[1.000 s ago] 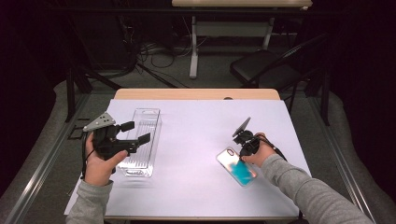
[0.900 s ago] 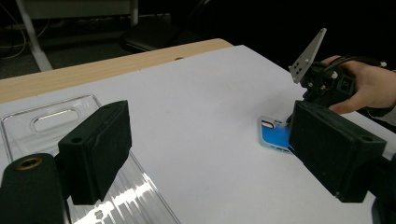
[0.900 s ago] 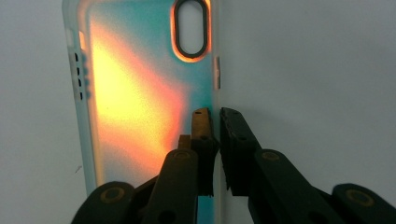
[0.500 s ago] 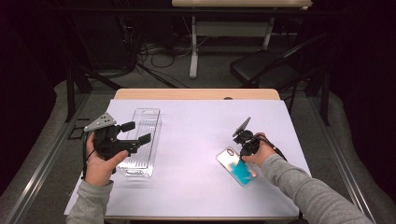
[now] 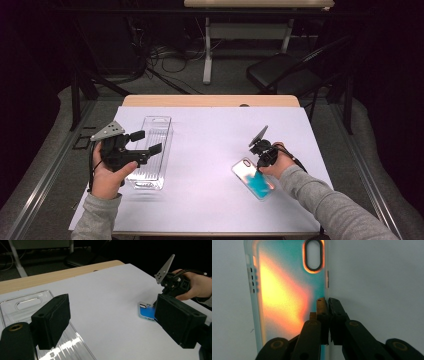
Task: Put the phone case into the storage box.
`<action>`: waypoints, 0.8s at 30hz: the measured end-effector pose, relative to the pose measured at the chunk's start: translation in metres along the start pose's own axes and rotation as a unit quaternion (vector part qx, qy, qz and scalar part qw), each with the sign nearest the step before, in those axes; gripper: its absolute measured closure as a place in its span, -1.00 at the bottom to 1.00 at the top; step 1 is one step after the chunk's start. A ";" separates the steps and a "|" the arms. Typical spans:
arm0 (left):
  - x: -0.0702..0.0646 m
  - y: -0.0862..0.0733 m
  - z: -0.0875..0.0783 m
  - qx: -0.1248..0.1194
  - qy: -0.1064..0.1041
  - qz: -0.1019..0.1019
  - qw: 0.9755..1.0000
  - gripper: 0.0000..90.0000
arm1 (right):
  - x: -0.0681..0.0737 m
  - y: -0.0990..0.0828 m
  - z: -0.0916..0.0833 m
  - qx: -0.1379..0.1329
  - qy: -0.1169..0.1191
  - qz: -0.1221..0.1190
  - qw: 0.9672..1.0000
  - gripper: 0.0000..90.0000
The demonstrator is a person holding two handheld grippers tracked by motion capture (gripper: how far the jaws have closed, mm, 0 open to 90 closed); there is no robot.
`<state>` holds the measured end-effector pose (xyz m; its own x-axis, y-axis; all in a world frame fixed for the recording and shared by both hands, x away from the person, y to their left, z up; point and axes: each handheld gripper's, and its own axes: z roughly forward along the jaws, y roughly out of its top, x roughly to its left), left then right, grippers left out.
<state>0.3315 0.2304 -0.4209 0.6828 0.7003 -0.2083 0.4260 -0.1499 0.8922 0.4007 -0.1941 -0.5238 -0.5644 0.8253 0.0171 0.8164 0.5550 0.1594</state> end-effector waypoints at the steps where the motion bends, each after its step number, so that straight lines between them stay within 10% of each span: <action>1: 0.000 0.000 0.000 0.000 0.000 0.000 1.000 -0.70 | 0.000 0.000 0.000 0.001 0.000 0.001 1.000 0.95; 24: 0.000 -0.001 0.001 0.000 -0.001 -0.001 1.000 -0.70 | 0.000 0.000 -0.001 0.006 -0.002 -0.002 1.000 0.96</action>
<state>0.3318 0.2303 -0.4217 0.6828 0.6994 -0.2112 0.4278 -0.1484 0.8916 0.4009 -0.1943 -0.5227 -0.5668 0.8237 0.0133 0.8158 0.5590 0.1484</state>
